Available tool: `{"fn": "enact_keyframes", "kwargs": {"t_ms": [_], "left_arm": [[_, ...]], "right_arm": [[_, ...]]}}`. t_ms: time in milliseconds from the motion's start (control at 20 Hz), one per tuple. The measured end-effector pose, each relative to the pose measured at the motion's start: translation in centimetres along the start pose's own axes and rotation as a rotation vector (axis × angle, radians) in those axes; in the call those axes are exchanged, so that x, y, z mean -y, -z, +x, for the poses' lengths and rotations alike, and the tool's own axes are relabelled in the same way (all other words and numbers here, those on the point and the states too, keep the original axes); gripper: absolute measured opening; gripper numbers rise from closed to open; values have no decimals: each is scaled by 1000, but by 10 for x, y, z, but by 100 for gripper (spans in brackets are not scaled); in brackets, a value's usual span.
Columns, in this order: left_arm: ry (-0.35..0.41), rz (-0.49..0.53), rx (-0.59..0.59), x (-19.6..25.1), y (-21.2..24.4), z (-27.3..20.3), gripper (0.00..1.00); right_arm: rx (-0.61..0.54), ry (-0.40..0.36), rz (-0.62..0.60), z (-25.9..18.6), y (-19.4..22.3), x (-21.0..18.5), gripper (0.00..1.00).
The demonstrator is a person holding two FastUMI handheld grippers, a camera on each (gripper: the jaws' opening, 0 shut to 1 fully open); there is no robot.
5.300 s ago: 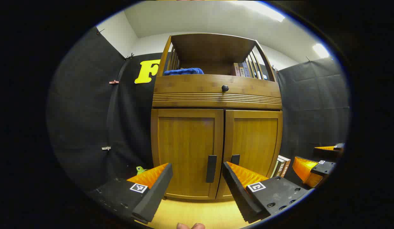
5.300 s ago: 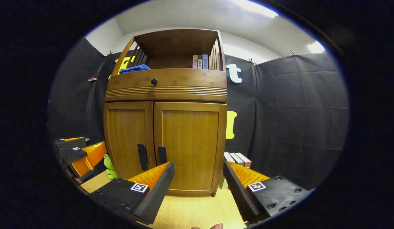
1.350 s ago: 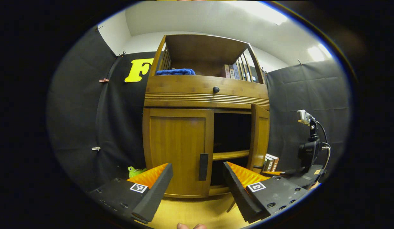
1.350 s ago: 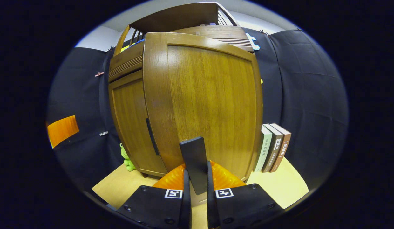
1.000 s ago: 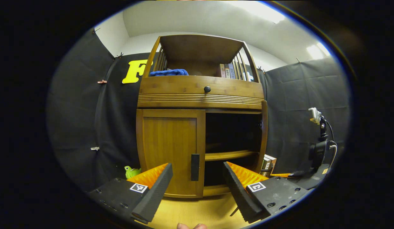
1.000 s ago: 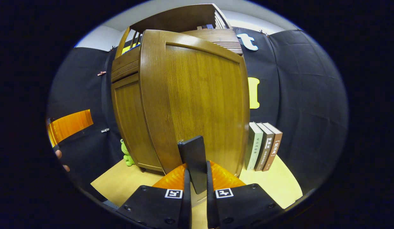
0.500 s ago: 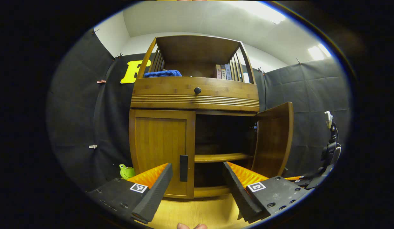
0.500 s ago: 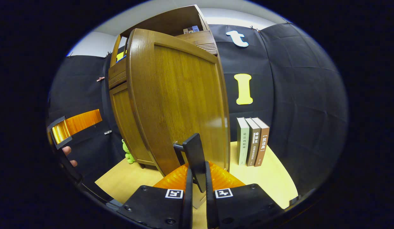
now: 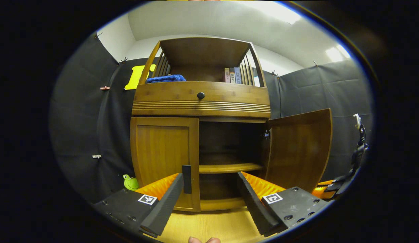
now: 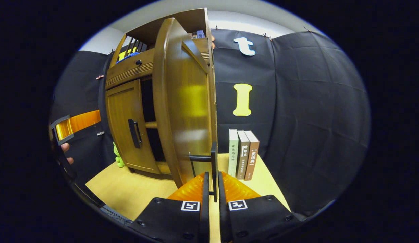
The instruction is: Open the right door of the double-door shoe cabinet with the right hand, and open the left door with the left hand.
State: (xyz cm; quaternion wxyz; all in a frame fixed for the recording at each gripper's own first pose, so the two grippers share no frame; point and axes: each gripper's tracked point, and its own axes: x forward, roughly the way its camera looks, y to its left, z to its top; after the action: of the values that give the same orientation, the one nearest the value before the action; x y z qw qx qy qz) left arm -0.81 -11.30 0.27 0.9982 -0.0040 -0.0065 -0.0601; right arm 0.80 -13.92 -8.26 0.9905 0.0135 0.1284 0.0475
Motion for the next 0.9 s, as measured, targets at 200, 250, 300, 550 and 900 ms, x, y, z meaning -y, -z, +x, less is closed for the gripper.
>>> {"fn": "enact_keyframes", "kwargs": {"t_ms": [200, 250, 300, 550, 900], "left_arm": [[6, 10, -5, 5, 3, 8, 99], [6, 12, -6, 5, 5, 11, 98], [6, 14, -9, 5, 5, 14, 99], [-3, 19, -22, -7, 13, 24, 99], [-26, 36, -32, -31, 25, 48, 99]], "right_arm": [[22, 87, -36, -6, -3, 30, 16], [25, 110, -31, -9, -4, 36, 5], [29, 122, -21, -10, -6, 38, 14], [35, 149, -39, -18, -9, 38, 14], [71, 251, -5, -44, -21, 59, 84]]}}
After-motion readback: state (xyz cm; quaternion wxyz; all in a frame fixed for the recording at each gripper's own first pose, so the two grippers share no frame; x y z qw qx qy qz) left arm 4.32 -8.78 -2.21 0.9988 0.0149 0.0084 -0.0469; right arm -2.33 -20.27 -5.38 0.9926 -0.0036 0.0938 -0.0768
